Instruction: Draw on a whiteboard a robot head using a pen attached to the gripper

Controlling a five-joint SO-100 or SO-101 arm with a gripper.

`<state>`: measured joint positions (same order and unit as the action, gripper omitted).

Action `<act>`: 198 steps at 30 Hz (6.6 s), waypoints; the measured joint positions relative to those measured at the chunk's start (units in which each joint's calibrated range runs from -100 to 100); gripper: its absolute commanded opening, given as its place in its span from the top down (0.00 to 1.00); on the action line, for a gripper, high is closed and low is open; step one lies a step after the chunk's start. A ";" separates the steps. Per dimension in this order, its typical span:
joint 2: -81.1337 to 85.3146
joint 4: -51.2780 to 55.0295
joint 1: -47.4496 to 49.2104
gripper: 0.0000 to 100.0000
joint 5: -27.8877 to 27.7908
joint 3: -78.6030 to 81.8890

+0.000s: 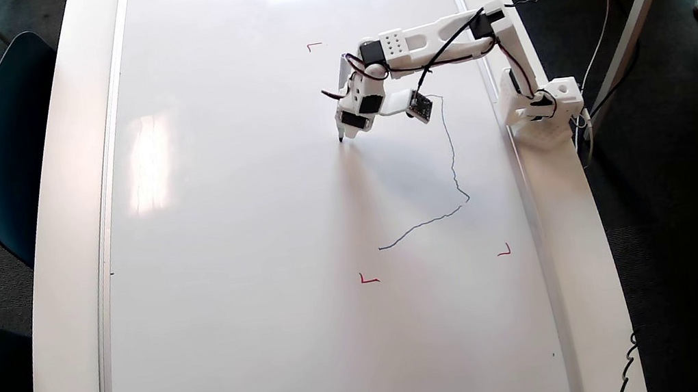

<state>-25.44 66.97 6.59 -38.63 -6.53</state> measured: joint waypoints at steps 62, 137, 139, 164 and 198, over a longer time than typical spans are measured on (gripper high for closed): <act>10.53 17.63 23.43 0.99 13.46 -11.16; 9.94 -4.62 18.42 0.99 10.45 12.61; 9.94 -3.94 18.49 0.99 9.87 12.52; 21.40 -1.03 19.45 0.99 8.07 28.77; 11.29 -4.36 24.38 0.99 9.82 15.88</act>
<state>-14.15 62.60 30.98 -28.81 9.35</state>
